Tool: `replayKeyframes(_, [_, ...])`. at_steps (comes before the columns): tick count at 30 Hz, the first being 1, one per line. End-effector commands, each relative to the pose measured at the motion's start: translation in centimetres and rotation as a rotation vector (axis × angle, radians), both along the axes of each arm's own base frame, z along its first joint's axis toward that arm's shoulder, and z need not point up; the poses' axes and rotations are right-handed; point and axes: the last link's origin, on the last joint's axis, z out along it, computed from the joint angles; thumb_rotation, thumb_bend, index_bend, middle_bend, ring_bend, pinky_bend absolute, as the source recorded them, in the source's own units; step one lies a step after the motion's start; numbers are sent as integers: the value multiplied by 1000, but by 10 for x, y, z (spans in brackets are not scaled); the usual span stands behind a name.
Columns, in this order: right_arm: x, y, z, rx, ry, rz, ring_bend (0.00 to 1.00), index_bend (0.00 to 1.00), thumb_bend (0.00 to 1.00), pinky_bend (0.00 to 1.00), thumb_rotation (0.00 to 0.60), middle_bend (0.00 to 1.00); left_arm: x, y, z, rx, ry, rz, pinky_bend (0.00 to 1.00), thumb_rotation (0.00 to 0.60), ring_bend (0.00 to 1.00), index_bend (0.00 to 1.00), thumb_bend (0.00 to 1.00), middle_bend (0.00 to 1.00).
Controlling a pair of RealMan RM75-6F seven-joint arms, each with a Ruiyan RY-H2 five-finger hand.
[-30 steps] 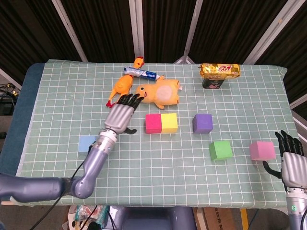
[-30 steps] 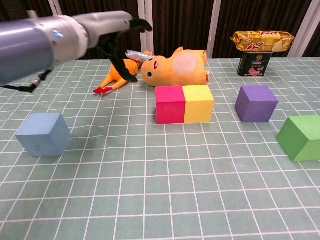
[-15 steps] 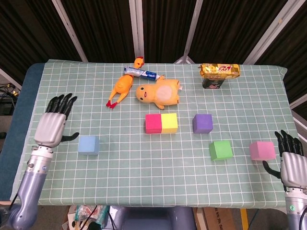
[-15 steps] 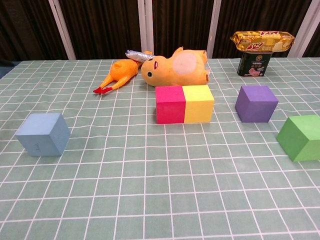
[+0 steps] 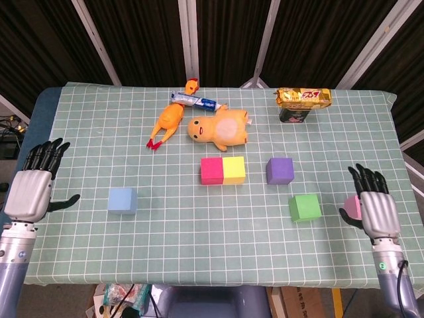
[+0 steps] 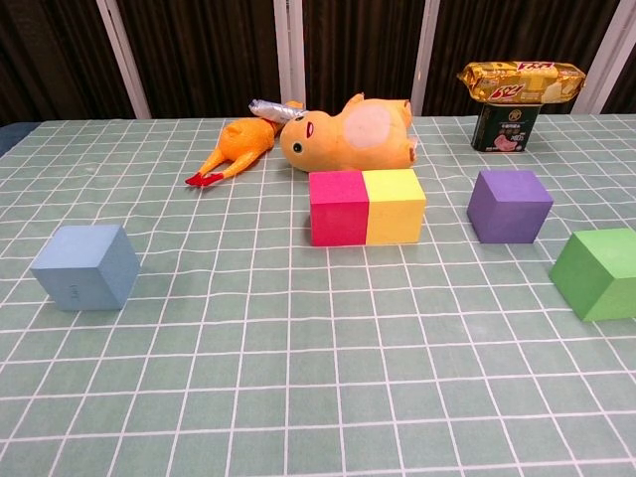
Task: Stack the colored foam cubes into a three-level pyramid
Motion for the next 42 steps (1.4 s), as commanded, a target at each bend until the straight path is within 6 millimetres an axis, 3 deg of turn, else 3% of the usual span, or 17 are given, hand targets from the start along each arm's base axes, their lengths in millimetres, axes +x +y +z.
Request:
replayKeyframes(1, [32, -40, -10, 85, 40, 60, 0, 0, 292, 0, 600, 0, 1, -1, 3, 3, -10, -1, 0, 600, 0, 0, 105, 18])
replayKeyframes(9, [59, -94, -31, 174, 75, 77, 4, 0, 291, 0, 600, 20, 1, -1, 4, -1, -20, 0, 0, 600, 0, 0, 105, 18])
replayKeyframes(16, [71, -117, -50, 210, 62, 72, 73, 0, 292, 0, 600, 215, 0, 1, 7, 7, -36, 7, 0, 600, 0, 0, 105, 18])
replayKeyframes(24, [70, -129, -70, 262, 104, 35, 98, 0, 292, 0, 600, 260, -3, 3, 8, 5, -44, 15, 0, 600, 0, 0, 105, 19])
replayKeyframes(42, [75, -133, -91, 294, 118, 12, 100, 0, 292, 0, 600, 260, -6, 7, 10, 7, -62, 28, 0, 600, 0, 0, 105, 19])
